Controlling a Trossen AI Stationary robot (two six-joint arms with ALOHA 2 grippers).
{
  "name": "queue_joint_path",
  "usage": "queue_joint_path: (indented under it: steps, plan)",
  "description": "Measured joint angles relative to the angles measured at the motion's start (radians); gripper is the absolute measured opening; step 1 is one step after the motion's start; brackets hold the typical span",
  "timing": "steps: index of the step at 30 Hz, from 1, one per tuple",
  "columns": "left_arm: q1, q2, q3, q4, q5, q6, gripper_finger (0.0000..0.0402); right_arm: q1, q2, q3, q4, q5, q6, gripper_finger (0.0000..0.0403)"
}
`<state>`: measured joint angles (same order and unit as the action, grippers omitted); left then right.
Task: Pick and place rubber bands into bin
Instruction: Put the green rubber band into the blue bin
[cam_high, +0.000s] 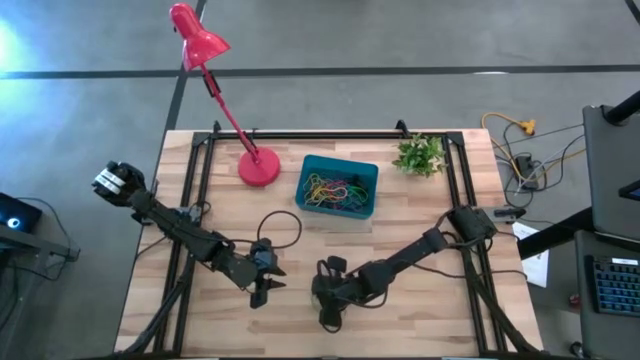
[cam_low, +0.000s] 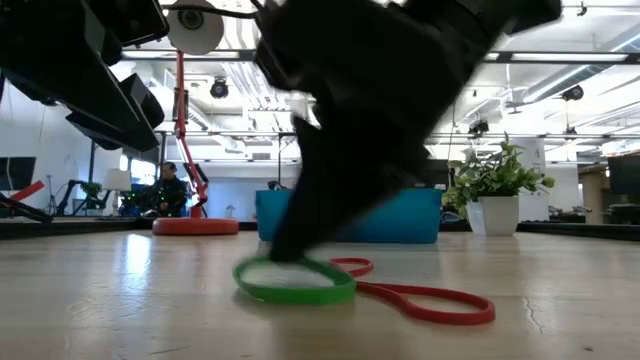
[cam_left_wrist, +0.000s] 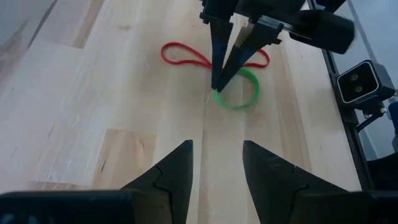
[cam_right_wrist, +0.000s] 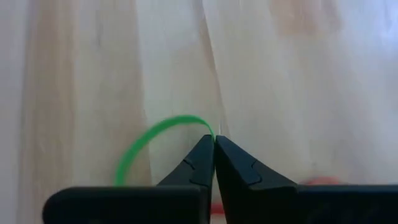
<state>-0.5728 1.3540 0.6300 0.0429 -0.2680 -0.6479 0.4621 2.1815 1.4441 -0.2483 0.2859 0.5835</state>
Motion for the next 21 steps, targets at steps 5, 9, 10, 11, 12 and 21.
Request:
queue_joint_path:
  steps: [5,9,10,11,12,21]
  plan:
    - [0.0,0.0,0.0,0.001,-0.001,0.001,0.0124,-0.01,-0.024,0.042,0.0,0.009,-0.068,0.0008]
    - [0.0,0.0,0.0,0.0,-0.006,0.003,0.0124,-0.025,-0.046,0.075,-0.075,0.032,-0.128,0.0008]
    - [0.0,0.0,0.0,0.0,-0.009,0.003,0.0124,-0.032,-0.056,0.082,-0.095,0.04,-0.143,0.0008]
    - [0.0,0.0,0.0,0.0,-0.014,0.004,0.0124,-0.038,-0.065,0.088,-0.118,0.057,-0.152,0.0008]
    - [0.0,0.0,0.0,0.0,-0.02,0.004,0.0124,-0.045,-0.076,0.091,-0.138,0.073,-0.166,0.0008]
    - [0.0,0.0,-0.002,0.002,-0.084,0.006,0.0124,-0.153,-0.185,0.09,-0.34,0.193,-0.291,0.0008]
